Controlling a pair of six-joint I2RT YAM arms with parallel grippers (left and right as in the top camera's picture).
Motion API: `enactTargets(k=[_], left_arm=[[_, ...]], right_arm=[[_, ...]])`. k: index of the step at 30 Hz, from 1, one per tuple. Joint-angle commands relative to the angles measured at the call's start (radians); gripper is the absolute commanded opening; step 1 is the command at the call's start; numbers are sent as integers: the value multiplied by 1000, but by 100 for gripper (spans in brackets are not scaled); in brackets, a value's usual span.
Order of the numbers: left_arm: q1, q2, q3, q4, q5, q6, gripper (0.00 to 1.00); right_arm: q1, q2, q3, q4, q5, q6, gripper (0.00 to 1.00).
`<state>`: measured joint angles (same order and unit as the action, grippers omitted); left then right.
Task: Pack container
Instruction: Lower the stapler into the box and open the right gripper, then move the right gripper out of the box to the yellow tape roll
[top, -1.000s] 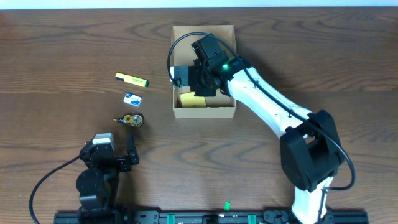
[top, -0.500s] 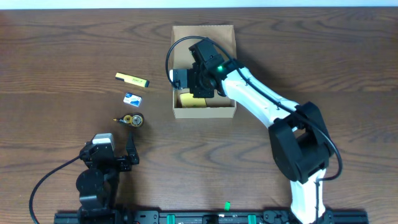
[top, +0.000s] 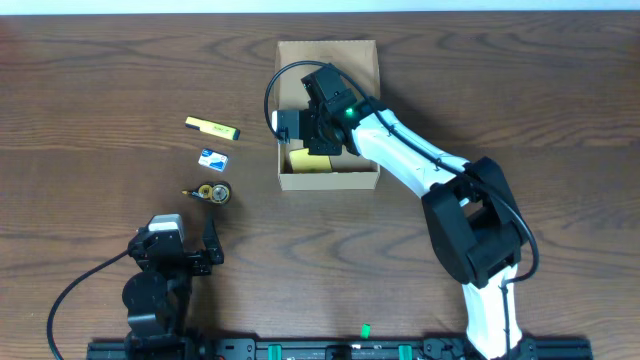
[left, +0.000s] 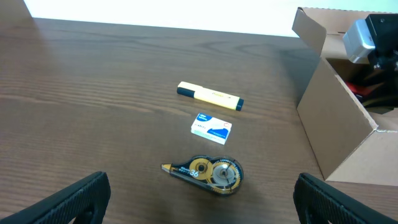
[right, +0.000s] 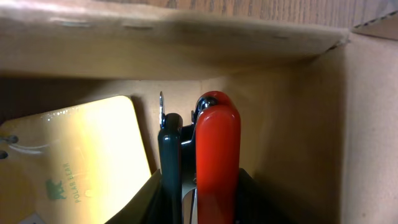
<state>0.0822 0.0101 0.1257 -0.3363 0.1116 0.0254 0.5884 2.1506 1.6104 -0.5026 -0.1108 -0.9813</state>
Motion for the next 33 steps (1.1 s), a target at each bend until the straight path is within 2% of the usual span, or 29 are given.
enactTargets(k=[1, 7, 13, 23, 27, 33], left_arm=[[-4, -6, -22, -6, -11, -6, 95], [-4, -6, -22, -6, -11, -6, 95], [-4, -6, -22, -6, -11, -6, 95], [-4, -6, -22, -6, -11, -6, 95], [-4, -6, -22, -6, -11, -6, 95], [-4, -6, -22, -6, -11, -6, 95]], right_arm=[[0, 12, 11, 19, 6, 57, 22], [0, 12, 11, 39, 6, 72, 37], [2, 12, 11, 39, 6, 72, 42], [2, 12, 11, 38, 6, 72, 43], [12, 0, 13, 39, 6, 74, 39], [35, -95, 16, 39, 6, 254, 40]])
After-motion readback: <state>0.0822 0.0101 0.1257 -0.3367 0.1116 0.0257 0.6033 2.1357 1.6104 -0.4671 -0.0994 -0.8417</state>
